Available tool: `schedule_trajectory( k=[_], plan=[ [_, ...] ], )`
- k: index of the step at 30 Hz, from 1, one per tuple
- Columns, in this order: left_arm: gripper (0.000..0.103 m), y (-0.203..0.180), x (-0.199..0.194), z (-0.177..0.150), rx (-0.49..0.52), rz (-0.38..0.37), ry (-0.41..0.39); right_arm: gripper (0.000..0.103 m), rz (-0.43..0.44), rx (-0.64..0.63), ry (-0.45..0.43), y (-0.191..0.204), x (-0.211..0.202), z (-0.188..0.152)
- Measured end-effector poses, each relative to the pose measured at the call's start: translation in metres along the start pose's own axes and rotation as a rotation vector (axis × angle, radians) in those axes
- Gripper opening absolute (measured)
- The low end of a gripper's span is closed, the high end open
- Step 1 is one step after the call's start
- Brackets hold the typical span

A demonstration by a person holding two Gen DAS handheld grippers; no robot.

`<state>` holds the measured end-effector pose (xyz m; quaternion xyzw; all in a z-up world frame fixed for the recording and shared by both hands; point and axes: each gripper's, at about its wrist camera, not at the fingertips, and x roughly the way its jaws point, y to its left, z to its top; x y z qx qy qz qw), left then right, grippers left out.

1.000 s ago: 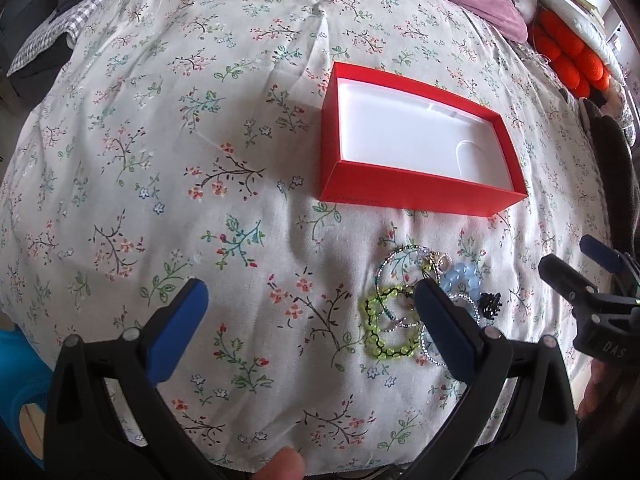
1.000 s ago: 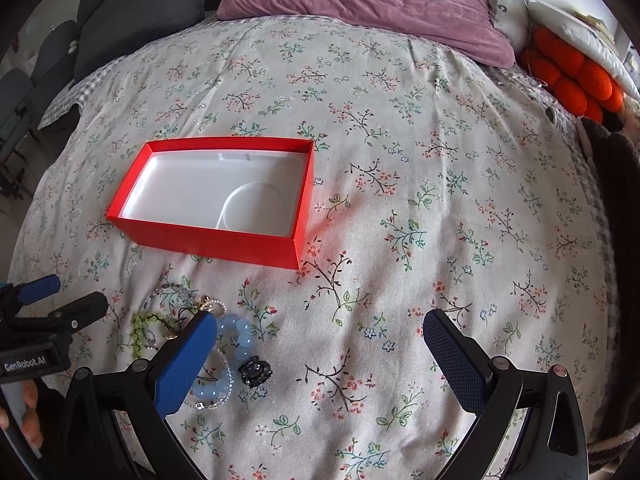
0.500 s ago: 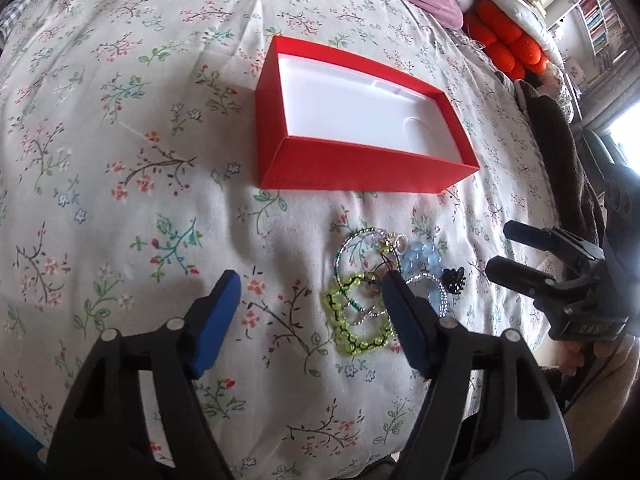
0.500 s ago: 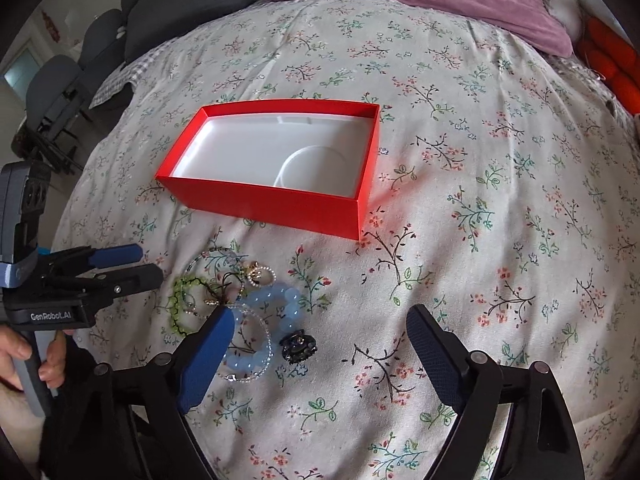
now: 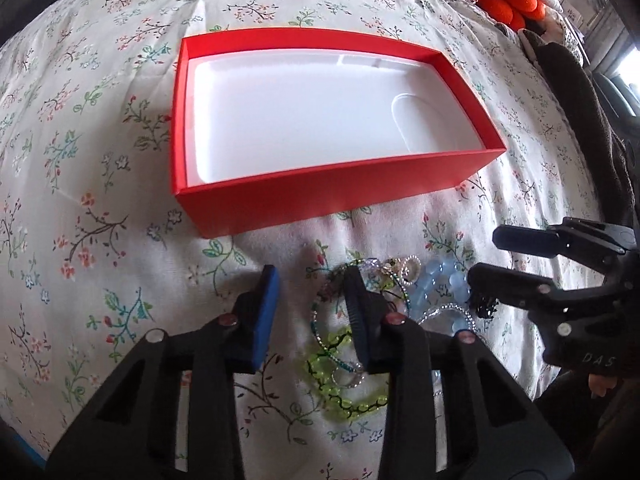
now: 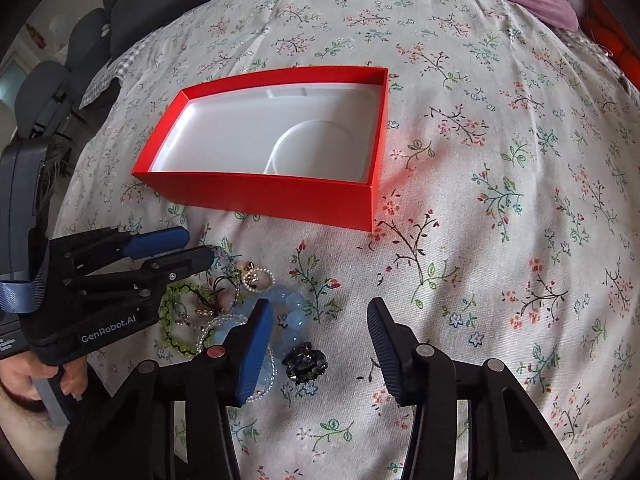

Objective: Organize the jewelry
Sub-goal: 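Grasp the light-blue bead bracelet with the right tool while the left tool grasps the thin beaded bracelet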

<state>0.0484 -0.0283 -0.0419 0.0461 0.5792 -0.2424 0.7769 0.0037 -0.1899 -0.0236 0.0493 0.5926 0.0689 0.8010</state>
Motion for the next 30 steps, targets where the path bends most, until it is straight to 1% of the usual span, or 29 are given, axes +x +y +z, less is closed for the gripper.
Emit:
schedule_trajectory(
  k=[1,2,3,4,6,11,13,15,17,18,21,23,26,30],
  plan=[
    [0.024,-0.004,0.002,0.003,0.003,0.005,0.002,0.046,-0.004,-0.004,0.010,0.002,0.005,0.001],
    [0.016,-0.005,0.004,0.003,0.007,0.010,0.006,0.042,-0.009,-0.009,0.020,0.003,0.009,0.001],
    [0.013,-0.010,0.006,0.006,0.010,0.014,0.007,0.039,-0.015,-0.015,0.032,0.005,0.014,0.002],
    [0.013,-0.012,0.007,0.008,0.014,0.022,0.007,0.038,-0.025,-0.024,0.042,0.007,0.018,0.002],
    [0.009,-0.015,0.009,0.008,0.022,0.032,0.003,0.034,-0.065,-0.048,0.051,0.012,0.025,0.002],
    [0.007,-0.012,0.007,0.008,0.009,0.032,0.001,0.029,-0.157,-0.136,0.032,0.031,0.029,-0.003],
    [0.006,-0.010,0.005,0.005,0.009,0.038,-0.001,0.026,-0.185,-0.172,0.022,0.039,0.030,-0.006],
    [0.005,-0.011,0.003,0.002,0.012,0.046,-0.003,0.019,-0.198,-0.194,0.018,0.044,0.031,-0.007],
    [0.005,-0.012,0.000,0.000,0.012,0.051,-0.004,0.013,-0.201,-0.207,0.011,0.048,0.033,-0.008],
    [0.004,-0.011,-0.003,-0.003,0.012,0.051,-0.003,0.012,-0.202,-0.211,0.009,0.051,0.034,-0.009],
    [0.004,-0.010,-0.009,-0.004,0.012,0.048,-0.011,0.012,-0.207,-0.211,0.002,0.054,0.033,-0.009],
    [0.004,-0.009,-0.015,-0.002,0.008,0.046,-0.023,0.012,-0.187,-0.193,-0.001,0.055,0.031,-0.009],
    [0.004,-0.007,-0.028,-0.004,0.003,0.036,-0.046,0.012,-0.164,-0.182,-0.014,0.052,0.017,-0.011],
    [0.004,-0.009,-0.046,-0.004,0.008,0.039,-0.082,0.012,-0.138,-0.174,-0.065,0.057,-0.005,-0.012]
  ],
)
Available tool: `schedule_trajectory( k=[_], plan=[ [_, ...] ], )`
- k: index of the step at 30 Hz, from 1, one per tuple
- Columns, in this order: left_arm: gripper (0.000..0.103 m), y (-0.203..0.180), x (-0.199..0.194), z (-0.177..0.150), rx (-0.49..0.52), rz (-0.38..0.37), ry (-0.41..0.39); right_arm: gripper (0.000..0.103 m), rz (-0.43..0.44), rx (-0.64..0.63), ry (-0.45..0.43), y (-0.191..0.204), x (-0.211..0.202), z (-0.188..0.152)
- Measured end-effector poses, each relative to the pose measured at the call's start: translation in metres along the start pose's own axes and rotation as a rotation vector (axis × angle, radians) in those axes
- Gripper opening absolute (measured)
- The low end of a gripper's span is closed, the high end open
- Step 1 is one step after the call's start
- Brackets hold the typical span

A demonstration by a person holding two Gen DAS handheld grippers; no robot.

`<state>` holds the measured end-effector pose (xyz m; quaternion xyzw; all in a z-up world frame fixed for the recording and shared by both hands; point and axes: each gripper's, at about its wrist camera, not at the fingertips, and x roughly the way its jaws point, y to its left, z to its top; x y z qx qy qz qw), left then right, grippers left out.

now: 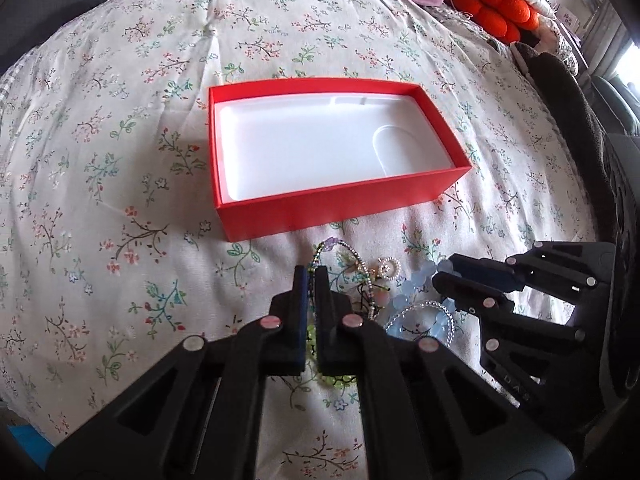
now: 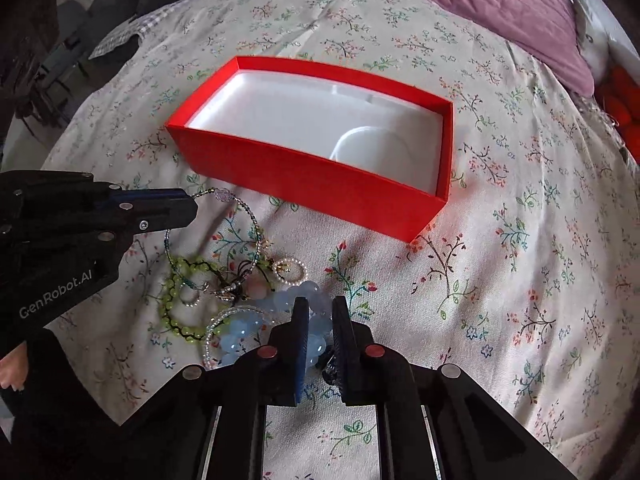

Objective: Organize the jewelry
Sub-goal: 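Grasp the light-blue bead bracelet with the right tool while the left tool grasps the thin beaded bracelet, then carry both bracelets into the red box and open both tools to release them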

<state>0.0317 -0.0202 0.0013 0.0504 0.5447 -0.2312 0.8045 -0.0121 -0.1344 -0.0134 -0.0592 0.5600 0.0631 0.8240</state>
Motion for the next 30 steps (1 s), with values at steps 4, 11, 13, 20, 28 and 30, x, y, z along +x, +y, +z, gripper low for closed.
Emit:
schedule_trajectory(
  k=[4,11,13,20,28,30],
  plan=[
    [0.004,-0.002,-0.020,0.005,0.009,-0.008,-0.043,0.012,0.016,0.014,-0.051,-0.001,-0.023,0.000],
    [0.004,-0.014,-0.049,0.013,0.045,-0.024,-0.103,0.012,0.047,0.028,-0.135,-0.009,-0.053,0.009],
    [0.004,-0.015,-0.057,0.017,0.049,-0.021,-0.118,0.012,0.055,0.036,-0.159,-0.013,-0.061,0.012],
    [0.004,-0.020,-0.069,0.033,0.050,-0.003,-0.138,0.012,0.101,0.080,-0.246,-0.022,-0.093,0.021],
    [0.004,-0.007,-0.068,0.050,-0.012,-0.047,-0.177,0.012,0.153,0.168,-0.325,-0.045,-0.112,0.040],
    [0.004,-0.004,-0.067,0.056,-0.021,-0.050,-0.196,0.012,0.158,0.191,-0.342,-0.051,-0.114,0.046]
  ],
)
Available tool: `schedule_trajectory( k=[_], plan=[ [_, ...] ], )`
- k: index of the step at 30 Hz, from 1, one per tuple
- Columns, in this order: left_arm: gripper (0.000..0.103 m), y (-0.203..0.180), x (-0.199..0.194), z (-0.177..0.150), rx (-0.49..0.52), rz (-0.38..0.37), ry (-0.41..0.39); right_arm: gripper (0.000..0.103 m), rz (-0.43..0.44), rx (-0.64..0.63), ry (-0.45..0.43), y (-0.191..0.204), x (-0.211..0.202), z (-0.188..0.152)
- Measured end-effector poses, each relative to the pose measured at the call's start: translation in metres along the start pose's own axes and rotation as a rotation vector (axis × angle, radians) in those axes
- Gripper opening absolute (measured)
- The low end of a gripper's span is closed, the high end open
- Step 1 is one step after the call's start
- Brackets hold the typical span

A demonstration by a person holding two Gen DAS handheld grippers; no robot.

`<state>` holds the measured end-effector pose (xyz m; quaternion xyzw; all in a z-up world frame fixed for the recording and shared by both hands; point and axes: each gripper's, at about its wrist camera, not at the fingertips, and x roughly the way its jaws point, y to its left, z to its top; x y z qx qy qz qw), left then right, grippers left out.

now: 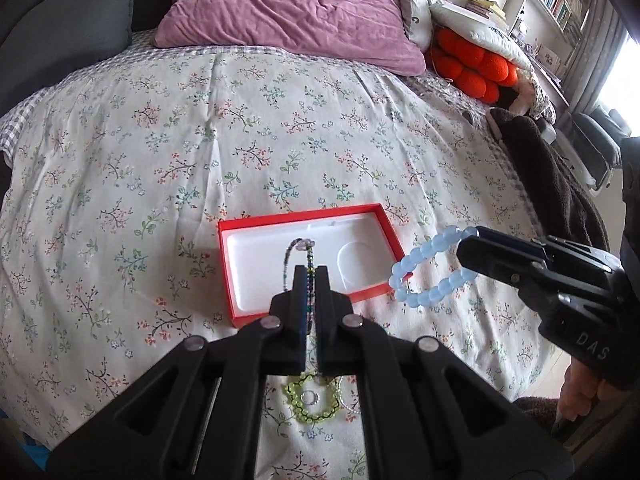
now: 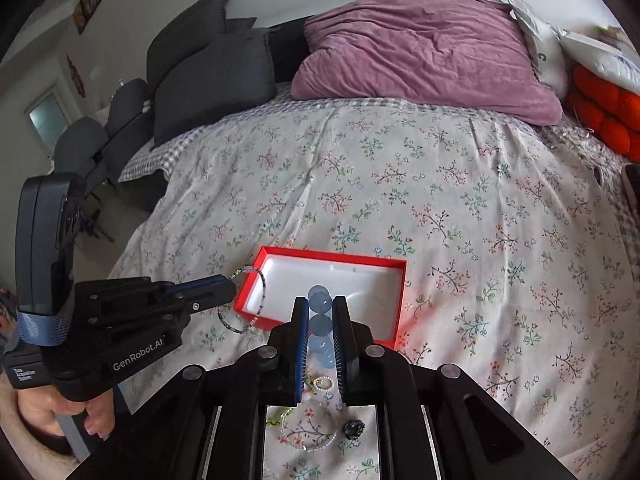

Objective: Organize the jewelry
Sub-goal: 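Carry both bracelets into the red box and open both tools to release them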

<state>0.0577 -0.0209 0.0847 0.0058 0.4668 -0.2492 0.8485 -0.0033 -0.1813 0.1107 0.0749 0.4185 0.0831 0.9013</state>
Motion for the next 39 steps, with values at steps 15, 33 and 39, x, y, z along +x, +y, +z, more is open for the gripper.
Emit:
schedule_trajectory(
  k=[15,33,39],
  plan=[
    [0.004,0.004,0.059,0.013,-0.075,-0.044,0.069,0.012,0.055,0.083,0.036,-0.012,0.052,0.019],
    [0.004,0.011,0.087,0.002,0.030,0.172,0.116,0.012,-0.132,0.031,0.154,-0.034,0.103,0.000],
    [0.042,0.005,0.074,0.000,0.054,0.154,0.108,0.016,-0.147,-0.006,0.128,-0.028,0.092,0.002]
  ],
)
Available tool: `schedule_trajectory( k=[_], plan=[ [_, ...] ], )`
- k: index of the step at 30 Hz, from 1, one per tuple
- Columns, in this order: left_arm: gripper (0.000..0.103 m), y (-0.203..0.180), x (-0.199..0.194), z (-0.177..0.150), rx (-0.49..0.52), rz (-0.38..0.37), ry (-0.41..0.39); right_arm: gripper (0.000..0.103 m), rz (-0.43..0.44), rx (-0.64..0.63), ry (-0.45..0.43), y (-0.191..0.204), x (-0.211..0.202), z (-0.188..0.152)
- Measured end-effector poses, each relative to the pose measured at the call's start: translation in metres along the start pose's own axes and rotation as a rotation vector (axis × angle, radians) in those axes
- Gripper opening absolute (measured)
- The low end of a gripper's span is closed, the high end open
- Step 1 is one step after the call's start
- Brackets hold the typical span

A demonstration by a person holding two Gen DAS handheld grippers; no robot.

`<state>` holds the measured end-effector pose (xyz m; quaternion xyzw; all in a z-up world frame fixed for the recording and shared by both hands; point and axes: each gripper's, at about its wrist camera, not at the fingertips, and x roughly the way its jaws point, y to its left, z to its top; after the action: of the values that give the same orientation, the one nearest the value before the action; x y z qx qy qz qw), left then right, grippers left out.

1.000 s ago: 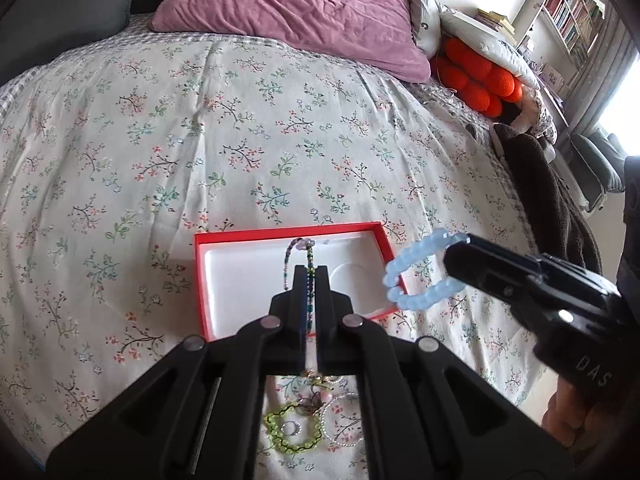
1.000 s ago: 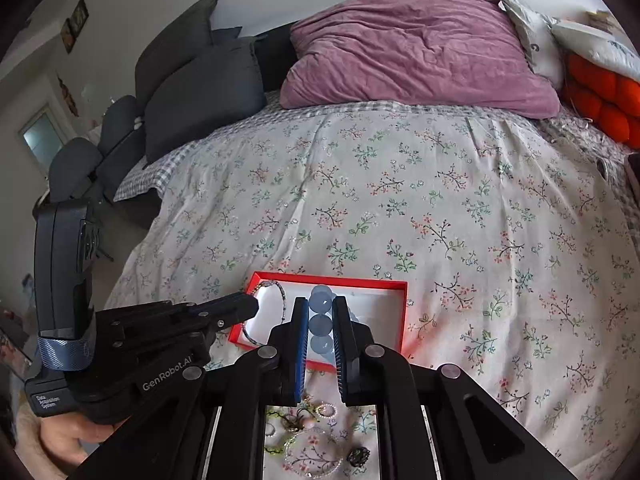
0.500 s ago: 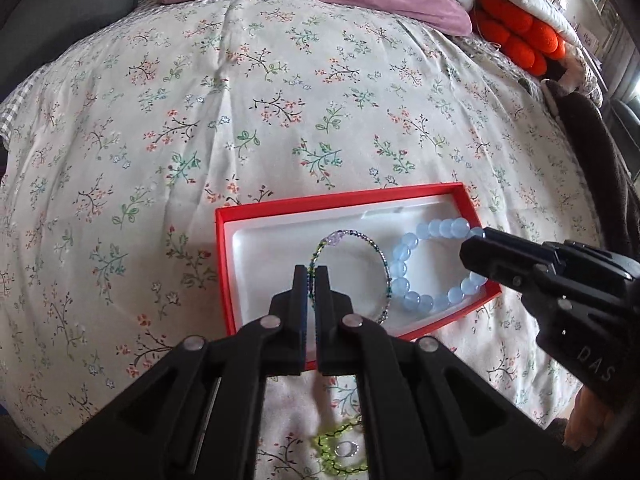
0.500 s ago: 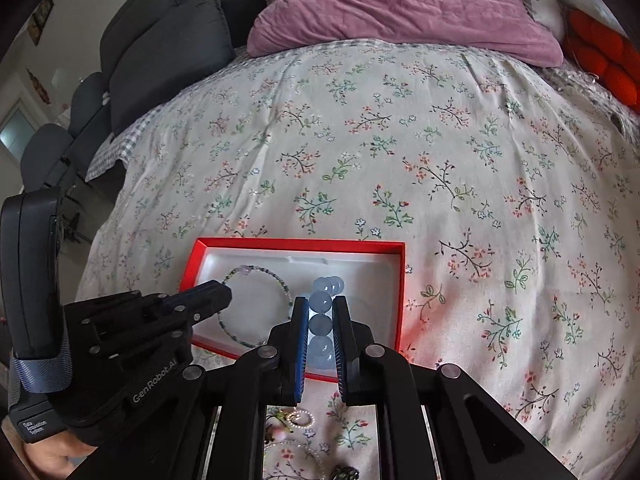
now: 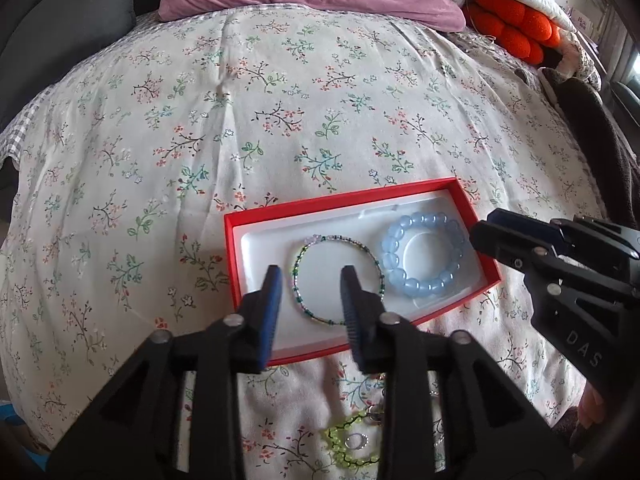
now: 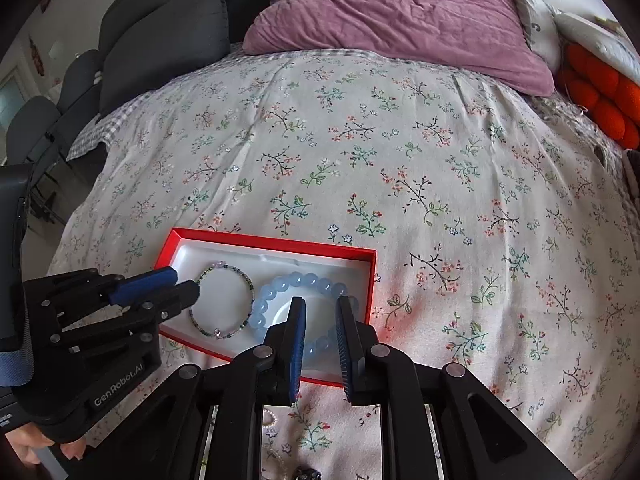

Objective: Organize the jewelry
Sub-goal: 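Carry both bracelets into the red box and open both tools to release them, then move both open tools back over the remaining jewelry pile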

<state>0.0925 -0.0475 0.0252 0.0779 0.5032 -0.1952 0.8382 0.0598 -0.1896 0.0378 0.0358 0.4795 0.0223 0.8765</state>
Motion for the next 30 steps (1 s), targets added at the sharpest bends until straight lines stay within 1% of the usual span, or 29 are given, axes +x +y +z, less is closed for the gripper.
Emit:
schedule_trajectory(
  k=[4,5,6,7,8,9,11,14,17,19,21,22,23,30],
  plan=[
    [0.056,-0.001,-0.016,-0.001,0.009,-0.006,-0.033,0.021,0.003,-0.016,-0.034,0.000,-0.018,-0.001],
    [0.062,0.000,-0.020,-0.002,0.008,-0.006,-0.041,0.025,0.006,-0.014,-0.038,-0.001,-0.022,-0.002],
    [0.068,0.000,-0.023,-0.002,0.009,-0.006,-0.048,0.033,0.009,-0.012,-0.041,-0.002,-0.026,-0.003],
    [0.070,0.000,-0.026,-0.003,0.011,-0.008,-0.051,0.040,0.011,-0.010,-0.044,-0.003,-0.029,-0.005],
    [0.074,0.001,-0.028,-0.005,0.013,-0.009,-0.051,0.061,0.010,-0.008,-0.048,-0.004,-0.033,-0.007],
    [0.078,0.001,-0.029,-0.006,0.013,-0.008,-0.051,0.071,0.006,-0.008,-0.058,-0.005,-0.037,-0.010],
    [0.083,0.003,-0.031,-0.010,0.010,-0.001,-0.048,0.071,-0.005,-0.019,-0.064,-0.006,-0.043,-0.014],
    [0.084,0.008,-0.030,-0.018,-0.005,0.014,-0.019,0.071,-0.017,-0.019,-0.049,-0.010,-0.046,-0.021],
    [0.086,0.013,-0.028,-0.027,-0.026,0.017,0.012,0.075,-0.031,0.004,-0.015,-0.016,-0.043,-0.033],
    [0.090,0.014,-0.029,-0.031,-0.024,0.031,0.016,0.076,-0.048,-0.006,0.010,-0.017,-0.040,-0.040],
    [0.098,0.015,-0.032,-0.036,-0.016,0.044,0.007,0.081,-0.068,-0.027,0.024,-0.017,-0.038,-0.047],
    [0.099,0.016,-0.034,-0.039,-0.015,0.048,0.000,0.082,-0.077,-0.033,0.026,-0.017,-0.038,-0.049],
    [0.101,0.017,-0.036,-0.041,-0.015,0.049,-0.007,0.084,-0.085,-0.038,0.027,-0.017,-0.038,-0.052],
    [0.102,0.018,-0.040,-0.062,0.015,0.053,-0.007,0.086,-0.104,-0.052,0.050,-0.020,-0.039,-0.067]
  ],
)
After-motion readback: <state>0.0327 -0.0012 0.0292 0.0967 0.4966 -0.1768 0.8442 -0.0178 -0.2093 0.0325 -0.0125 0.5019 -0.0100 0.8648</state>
